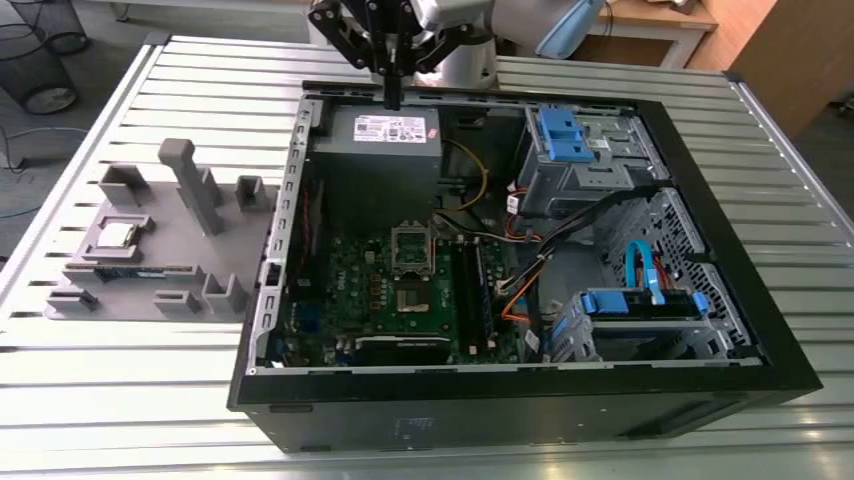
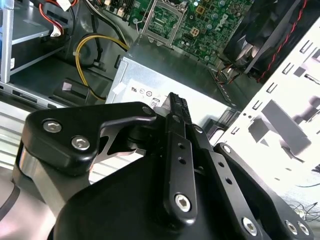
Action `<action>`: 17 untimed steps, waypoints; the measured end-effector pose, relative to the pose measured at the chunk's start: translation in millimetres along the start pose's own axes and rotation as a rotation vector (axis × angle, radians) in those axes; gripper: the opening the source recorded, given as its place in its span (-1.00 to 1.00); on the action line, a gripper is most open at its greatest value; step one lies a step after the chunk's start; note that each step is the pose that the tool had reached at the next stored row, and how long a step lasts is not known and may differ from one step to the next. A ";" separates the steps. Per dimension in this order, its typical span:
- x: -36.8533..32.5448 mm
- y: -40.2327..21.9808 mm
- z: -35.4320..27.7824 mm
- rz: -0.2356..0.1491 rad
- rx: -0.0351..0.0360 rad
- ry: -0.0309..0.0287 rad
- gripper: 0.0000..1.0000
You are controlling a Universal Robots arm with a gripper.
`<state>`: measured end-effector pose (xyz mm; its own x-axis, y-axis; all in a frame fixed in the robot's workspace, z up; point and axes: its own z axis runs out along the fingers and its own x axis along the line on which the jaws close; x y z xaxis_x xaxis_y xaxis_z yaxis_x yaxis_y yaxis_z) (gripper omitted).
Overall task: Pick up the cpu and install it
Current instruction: 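Reach for the cpu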
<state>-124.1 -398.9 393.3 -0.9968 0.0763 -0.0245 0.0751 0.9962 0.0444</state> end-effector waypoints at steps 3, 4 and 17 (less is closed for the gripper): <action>1.1 -0.1 -0.1 0.000 0.0001 0.0000 -0.79; 1.4 -0.1 -0.1 0.000 0.0001 0.0000 -0.79; 4.9 -0.4 -0.2 0.000 0.0000 0.0000 -0.79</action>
<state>-129.0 -399.0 393.3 -0.9968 0.0762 -0.0245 0.0751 0.9962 0.0444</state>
